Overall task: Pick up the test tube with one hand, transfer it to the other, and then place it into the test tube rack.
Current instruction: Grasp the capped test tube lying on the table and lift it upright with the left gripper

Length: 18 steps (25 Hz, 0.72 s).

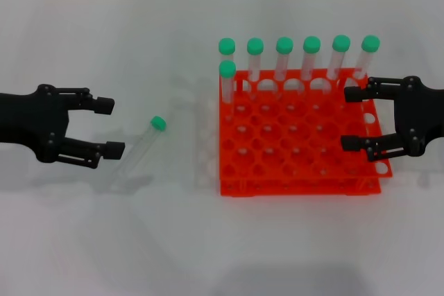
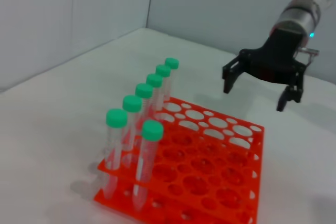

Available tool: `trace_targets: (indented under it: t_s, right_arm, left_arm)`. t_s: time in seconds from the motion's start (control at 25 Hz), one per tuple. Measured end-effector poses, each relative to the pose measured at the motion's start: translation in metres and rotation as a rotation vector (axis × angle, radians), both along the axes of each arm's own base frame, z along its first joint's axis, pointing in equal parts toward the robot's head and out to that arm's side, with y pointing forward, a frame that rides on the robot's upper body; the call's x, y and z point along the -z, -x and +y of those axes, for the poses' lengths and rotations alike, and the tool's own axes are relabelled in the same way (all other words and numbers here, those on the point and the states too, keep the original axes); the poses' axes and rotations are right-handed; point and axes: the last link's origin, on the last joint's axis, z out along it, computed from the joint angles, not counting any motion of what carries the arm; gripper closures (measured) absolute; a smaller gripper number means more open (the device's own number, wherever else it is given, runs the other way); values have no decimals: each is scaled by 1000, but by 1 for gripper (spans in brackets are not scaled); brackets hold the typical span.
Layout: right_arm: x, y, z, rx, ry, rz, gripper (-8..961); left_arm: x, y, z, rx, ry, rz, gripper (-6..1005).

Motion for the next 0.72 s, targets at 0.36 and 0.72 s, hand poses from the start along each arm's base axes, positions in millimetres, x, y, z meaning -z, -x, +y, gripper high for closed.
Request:
trace_targets:
  t_s: [0.36,0.72]
  right_arm:
    - [-2,-7,-8,13,-54,13,84]
    - [0,-17,-16,8,-116,29,85]
  left_arm:
    - [-16,-22,7,-274,55,30,111]
    - [-7,-43,23,-568,166,375,111]
